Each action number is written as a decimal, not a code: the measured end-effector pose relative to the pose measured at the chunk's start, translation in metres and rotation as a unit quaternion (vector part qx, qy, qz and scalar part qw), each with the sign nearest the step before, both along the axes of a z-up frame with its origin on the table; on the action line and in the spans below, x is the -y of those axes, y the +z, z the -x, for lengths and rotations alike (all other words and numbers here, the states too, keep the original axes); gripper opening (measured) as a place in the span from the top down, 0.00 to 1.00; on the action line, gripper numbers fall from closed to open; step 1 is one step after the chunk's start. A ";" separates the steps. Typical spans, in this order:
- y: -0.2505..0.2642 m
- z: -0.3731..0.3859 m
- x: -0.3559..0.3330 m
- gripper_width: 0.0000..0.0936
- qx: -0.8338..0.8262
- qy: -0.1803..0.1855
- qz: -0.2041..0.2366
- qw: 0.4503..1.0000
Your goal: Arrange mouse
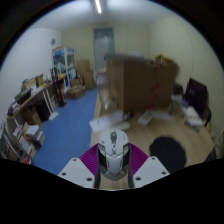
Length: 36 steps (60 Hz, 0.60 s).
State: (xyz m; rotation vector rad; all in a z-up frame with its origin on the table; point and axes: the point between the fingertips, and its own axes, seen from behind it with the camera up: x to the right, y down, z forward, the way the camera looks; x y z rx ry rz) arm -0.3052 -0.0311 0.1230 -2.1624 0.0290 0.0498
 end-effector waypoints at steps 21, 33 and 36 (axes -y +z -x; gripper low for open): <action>-0.011 -0.210 -0.045 0.60 0.028 -0.015 -0.006 0.999; -0.126 -0.240 -0.032 0.60 -0.001 0.006 0.090 0.996; -0.136 -0.240 -0.029 0.59 -0.001 0.016 0.089 0.996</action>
